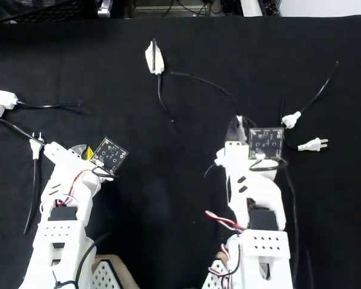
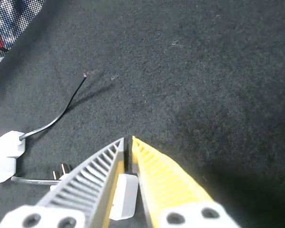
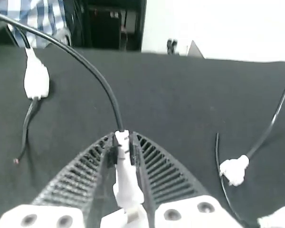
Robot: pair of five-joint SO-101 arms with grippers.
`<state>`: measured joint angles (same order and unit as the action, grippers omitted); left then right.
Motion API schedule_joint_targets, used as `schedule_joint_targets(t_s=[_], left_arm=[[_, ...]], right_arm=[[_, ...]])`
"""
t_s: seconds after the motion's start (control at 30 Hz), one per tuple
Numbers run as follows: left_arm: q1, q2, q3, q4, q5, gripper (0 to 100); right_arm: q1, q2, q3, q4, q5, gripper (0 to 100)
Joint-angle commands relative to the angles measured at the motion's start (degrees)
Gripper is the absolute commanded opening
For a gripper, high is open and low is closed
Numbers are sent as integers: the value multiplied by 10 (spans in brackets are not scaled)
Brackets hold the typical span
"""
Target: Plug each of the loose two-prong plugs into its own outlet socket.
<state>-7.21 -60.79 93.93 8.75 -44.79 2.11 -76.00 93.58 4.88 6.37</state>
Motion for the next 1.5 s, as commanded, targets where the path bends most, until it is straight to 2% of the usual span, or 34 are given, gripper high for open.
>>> schedule_joint_targets(t_s=[0.0, 0.13, 0.33, 0.43, 0.67, 0.8, 0.97, 1.17, 1.3, 1.47], left_arm=[[-2, -8, -2, -14, 4, 47], [-3, -8, -2, -14, 4, 47], [-3, -8, -2, -14, 4, 47], [-3, -8, -2, -14, 4, 47], [-3, -8, -2, -14, 4, 47], [-3, -8, -2, -14, 4, 47], [-3, -8, 3, -17, 4, 47], [-1, -8, 4, -18, 3, 47], [-1, -8, 4, -18, 3, 47], [-1, -8, 4, -18, 3, 46]], right_arm=[[-22, -12, 7, -62, -12, 12], [-25, -11, 35, -164, -60, 12], [-26, 30, 34, -182, -76, 12], [-26, 84, 29, -240, -74, 12], [-25, 364, -144, -285, -100, 12], [-21, 535, -236, -385, -140, 12], [-22, 625, -278, -496, -138, 12], [-9, 704, -352, -511, -139, 12], [-6, 811, -431, -511, -138, 12], [30, 908, -509, -510, -138, 12]])
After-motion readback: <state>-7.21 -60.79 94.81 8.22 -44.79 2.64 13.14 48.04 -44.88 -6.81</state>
